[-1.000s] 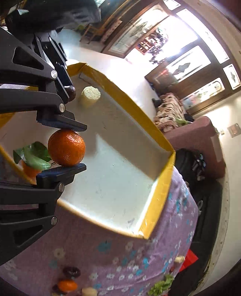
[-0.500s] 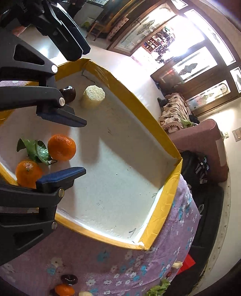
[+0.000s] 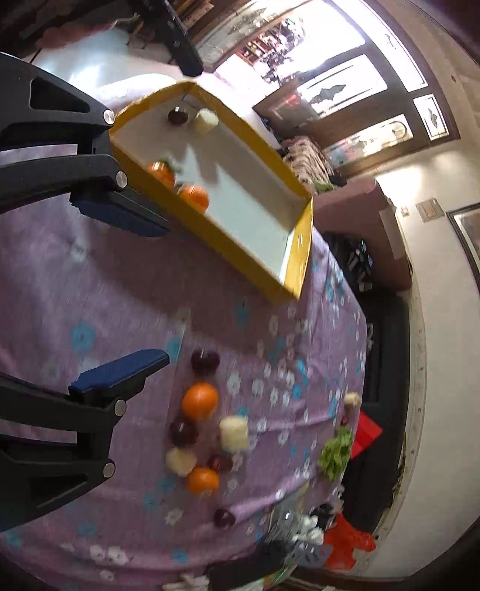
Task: Organize fruits
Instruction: 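Return both tools to the table and grasp an orange with the right tool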
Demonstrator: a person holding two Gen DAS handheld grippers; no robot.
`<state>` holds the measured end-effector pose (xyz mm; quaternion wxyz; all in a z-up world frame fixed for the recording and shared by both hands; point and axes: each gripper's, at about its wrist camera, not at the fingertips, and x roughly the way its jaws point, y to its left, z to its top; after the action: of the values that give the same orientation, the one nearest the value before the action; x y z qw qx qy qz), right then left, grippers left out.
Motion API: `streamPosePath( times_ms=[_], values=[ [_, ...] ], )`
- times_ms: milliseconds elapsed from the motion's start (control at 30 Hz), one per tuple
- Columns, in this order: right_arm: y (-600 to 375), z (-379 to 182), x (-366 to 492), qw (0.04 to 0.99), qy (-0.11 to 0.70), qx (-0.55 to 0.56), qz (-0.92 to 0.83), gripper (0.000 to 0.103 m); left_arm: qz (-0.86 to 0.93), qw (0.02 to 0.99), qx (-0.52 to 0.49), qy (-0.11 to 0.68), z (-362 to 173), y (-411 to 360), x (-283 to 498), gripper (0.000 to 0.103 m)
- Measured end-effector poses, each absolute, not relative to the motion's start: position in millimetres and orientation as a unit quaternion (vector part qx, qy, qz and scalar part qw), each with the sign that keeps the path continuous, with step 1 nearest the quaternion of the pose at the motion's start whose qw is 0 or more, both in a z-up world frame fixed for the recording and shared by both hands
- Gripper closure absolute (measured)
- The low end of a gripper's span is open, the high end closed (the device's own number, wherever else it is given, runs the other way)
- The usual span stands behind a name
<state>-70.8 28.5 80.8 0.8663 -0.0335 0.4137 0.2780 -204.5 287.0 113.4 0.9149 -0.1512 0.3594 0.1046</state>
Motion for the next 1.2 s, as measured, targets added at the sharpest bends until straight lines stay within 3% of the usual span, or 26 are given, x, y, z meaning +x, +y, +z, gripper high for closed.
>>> streamPosePath(
  times_ms=[333, 667, 767, 1200],
  values=[
    [-124.3, 66.9, -36.6, 0.892, 0.427, 0.053, 0.14, 0.035, 0.044, 0.906, -0.131, 0.4, 96.4, 227.2, -175.1, 0.023],
    [-66.2, 39.2, 10.6, 0.886, 0.437, 0.023, 0.155, 0.035, 0.033, 0.902, -0.084, 0.422, 91.2, 193.3, -150.9, 0.023],
    [-55.9, 28.7, 24.2, 0.887, 0.441, 0.006, 0.137, 0.044, 0.029, 0.902, -0.079, 0.424, 91.4, 189.9, -141.5, 0.023],
    [-90.3, 37.2, 38.9, 0.893, 0.425, 0.08, 0.128, 0.045, -0.041, 0.905, -0.028, 0.423, 84.3, 142.1, -83.3, 0.023]
  ],
)
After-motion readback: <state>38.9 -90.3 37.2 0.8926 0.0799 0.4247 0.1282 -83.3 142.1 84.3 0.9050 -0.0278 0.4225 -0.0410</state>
